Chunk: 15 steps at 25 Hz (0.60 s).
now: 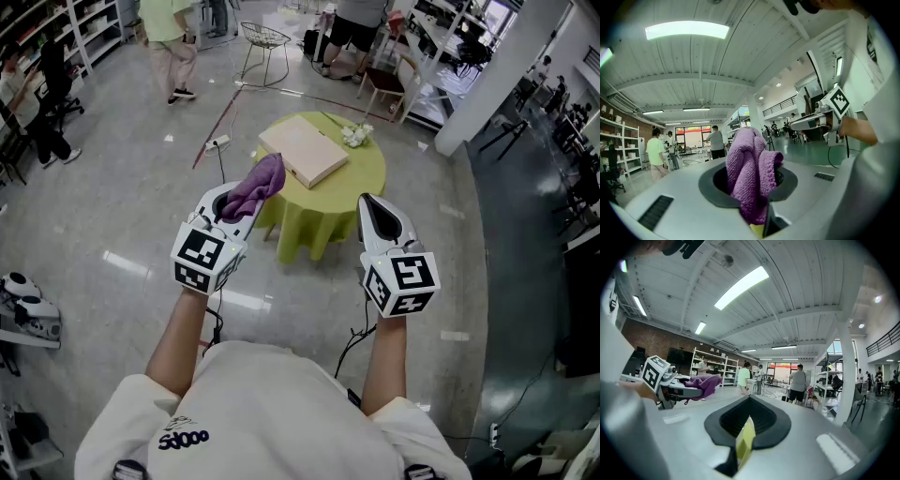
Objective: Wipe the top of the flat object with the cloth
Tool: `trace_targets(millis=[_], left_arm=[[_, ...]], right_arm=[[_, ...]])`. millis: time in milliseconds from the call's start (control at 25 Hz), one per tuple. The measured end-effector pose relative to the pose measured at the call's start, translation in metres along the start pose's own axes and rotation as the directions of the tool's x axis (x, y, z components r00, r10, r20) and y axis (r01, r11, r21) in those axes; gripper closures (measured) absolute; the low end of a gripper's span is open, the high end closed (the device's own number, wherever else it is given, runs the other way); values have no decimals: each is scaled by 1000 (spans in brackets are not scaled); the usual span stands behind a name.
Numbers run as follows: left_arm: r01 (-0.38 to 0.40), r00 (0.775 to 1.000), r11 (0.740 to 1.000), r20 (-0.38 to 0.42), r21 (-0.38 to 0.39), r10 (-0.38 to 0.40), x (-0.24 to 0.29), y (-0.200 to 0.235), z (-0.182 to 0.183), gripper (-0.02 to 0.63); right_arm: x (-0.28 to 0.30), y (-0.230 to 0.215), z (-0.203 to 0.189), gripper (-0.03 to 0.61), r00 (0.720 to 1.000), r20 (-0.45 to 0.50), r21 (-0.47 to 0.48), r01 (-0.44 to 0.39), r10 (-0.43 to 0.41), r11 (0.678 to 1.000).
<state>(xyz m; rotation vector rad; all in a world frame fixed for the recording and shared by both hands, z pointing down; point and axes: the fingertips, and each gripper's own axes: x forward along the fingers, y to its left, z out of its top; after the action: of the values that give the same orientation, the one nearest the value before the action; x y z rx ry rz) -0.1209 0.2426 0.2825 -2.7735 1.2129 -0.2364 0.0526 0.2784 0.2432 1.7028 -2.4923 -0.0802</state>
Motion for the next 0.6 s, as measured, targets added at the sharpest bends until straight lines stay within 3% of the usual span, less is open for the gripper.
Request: trace_targets(millis=[200,600], left_arm=[[1,1000,1000,-11,-4,-2,2,1,-6,520],[-13,1000,1000,-24,-17,13,16,-1,-15,520]], right_arm=[[2,-1,-3,569,1000,4,25,8,-8,1000],[5,-8,-21,569,998,4,69,-61,61,996]])
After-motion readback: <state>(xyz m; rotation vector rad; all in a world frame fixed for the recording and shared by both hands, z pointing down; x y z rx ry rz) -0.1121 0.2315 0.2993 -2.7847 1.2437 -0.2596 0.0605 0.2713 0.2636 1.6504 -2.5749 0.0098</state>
